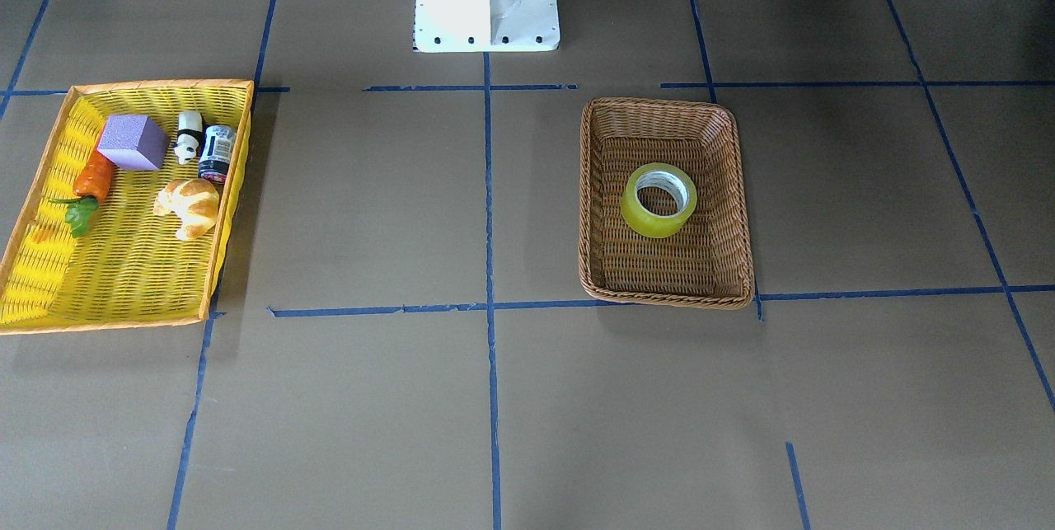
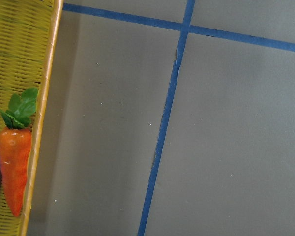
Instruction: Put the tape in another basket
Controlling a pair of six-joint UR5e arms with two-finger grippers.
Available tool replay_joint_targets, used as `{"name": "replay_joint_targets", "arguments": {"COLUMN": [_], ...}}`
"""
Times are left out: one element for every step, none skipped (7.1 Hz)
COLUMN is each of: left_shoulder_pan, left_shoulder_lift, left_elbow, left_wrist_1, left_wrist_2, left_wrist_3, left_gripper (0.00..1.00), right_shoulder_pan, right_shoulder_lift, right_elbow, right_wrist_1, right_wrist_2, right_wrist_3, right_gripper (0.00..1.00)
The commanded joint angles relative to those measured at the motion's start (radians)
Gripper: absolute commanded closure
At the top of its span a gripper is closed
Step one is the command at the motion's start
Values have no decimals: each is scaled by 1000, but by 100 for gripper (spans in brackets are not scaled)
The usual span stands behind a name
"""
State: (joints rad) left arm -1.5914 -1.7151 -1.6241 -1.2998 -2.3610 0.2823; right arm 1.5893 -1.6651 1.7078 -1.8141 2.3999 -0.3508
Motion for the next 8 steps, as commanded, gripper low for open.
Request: {"name": "replay_joint_targets", "arguments": {"left_shoulder_pan": [-9,-10,-10,-10,-9,-9,-9,-10], "left_shoulder_lift": [62,75,84,92,112,121,124,126], "left_elbow": [-68,-74,-77,-80,-77,-79,-97,-132], "left_wrist_1": [127,131,131,128,119,120,120,120], "left_wrist_2": [32,25,20,-3,-20,-20,-18,-9], "left_wrist_3": [66,63,26,-12,-11,-12,-5,-3], "left_gripper": [0,0,0,0,0,0,0,0], "right_shoulder_pan": [0,0,0,0,1,1,1,1], "right_shoulder_lift": [-30,-36,-51,-58,-64,-79,-97,-107], "right_elbow": [1,7,9,10,30,58,102,122], "right_wrist_1": [2,3,4,4,6,6,6,4], "right_wrist_2": [1,8,8,7,4,-1,-11,-46], "right_wrist_3": [-2,-2,-3,-4,-2,-3,-4,4], "right_gripper": [0,0,0,0,0,0,0,0]}}
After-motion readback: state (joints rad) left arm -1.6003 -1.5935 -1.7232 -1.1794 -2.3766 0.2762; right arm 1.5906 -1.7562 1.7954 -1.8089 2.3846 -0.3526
